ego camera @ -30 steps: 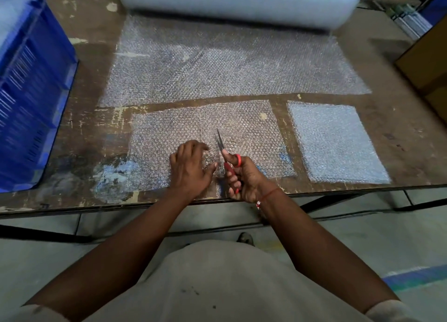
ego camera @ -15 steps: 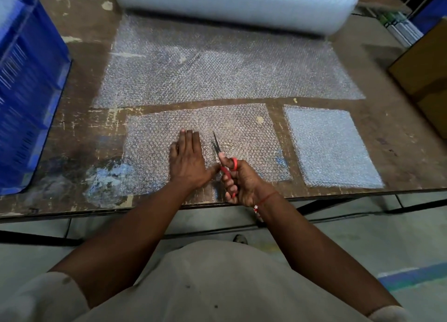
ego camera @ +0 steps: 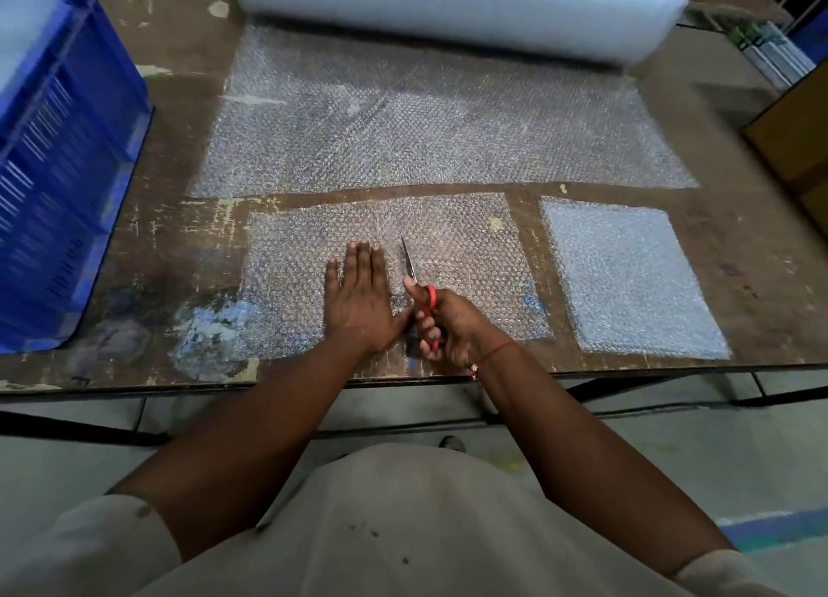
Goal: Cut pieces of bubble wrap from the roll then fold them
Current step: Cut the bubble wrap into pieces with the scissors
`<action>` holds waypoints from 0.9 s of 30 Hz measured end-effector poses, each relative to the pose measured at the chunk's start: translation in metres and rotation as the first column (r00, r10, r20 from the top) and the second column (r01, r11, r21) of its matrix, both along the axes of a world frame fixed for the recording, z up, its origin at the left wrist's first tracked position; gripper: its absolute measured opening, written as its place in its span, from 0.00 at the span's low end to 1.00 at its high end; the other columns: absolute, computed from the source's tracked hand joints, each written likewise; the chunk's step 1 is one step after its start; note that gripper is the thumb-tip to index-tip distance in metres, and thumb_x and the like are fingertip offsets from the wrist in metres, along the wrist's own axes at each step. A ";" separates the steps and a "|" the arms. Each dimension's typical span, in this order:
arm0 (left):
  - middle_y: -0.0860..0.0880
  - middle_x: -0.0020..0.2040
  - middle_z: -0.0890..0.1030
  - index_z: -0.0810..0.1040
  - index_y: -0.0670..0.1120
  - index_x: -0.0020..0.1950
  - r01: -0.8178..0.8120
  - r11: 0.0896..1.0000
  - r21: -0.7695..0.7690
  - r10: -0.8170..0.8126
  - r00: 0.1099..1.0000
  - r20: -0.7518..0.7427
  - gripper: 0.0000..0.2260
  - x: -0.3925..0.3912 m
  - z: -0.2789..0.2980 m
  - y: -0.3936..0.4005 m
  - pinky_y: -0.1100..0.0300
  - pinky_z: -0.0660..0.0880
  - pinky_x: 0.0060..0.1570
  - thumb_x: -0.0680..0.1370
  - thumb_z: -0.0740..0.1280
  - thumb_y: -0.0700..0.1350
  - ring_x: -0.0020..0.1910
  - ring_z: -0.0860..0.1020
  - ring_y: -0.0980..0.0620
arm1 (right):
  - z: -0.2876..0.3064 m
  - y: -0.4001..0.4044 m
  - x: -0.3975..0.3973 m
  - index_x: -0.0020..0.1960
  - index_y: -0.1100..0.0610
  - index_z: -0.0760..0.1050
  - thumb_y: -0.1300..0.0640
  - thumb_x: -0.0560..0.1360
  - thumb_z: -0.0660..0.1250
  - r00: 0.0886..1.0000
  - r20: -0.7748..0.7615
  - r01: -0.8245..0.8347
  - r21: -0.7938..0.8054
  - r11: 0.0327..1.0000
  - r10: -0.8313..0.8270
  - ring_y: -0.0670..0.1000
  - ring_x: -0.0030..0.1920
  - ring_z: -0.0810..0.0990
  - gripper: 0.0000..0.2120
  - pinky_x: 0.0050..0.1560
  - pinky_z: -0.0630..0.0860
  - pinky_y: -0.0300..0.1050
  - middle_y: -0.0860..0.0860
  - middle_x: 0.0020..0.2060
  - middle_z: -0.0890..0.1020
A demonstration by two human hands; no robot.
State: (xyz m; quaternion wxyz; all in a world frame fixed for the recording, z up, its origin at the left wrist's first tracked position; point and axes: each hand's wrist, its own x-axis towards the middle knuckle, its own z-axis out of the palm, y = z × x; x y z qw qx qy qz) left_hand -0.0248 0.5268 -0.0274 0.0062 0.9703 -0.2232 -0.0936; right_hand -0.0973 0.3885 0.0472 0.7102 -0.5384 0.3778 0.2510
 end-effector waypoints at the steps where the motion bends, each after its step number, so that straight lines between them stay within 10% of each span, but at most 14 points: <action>1: 0.37 0.86 0.35 0.33 0.39 0.85 0.000 1.000 0.003 0.000 1.000 -0.004 0.54 0.000 0.001 0.000 0.34 0.39 0.82 0.70 0.29 0.77 0.85 0.34 0.39 | -0.001 -0.001 0.002 0.32 0.52 0.70 0.37 0.74 0.76 1.000 0.007 -0.002 -0.008 1.000 0.002 0.42 0.21 0.64 0.25 0.24 0.70 0.36 0.44 0.24 0.68; 18: 0.38 0.86 0.36 0.35 0.40 0.86 -0.007 1.000 -0.019 0.007 1.000 -0.015 0.59 0.000 0.002 0.001 0.34 0.39 0.82 0.66 0.21 0.78 0.85 0.33 0.39 | 0.000 -0.008 0.034 0.32 0.51 0.70 0.33 0.75 0.73 0.998 0.045 -0.048 -0.050 0.998 0.050 0.42 0.21 0.63 0.26 0.26 0.70 0.35 0.43 0.24 0.67; 27: 0.37 0.86 0.37 0.35 0.39 0.86 0.008 1.000 0.000 -0.008 1.000 0.008 0.55 0.000 -0.003 0.001 0.34 0.40 0.82 0.74 0.40 0.79 0.85 0.34 0.38 | -0.006 -0.013 0.046 0.31 0.51 0.69 0.36 0.76 0.74 0.998 0.047 -0.052 -0.024 0.998 0.053 0.42 0.20 0.64 0.26 0.24 0.69 0.35 0.43 0.23 0.67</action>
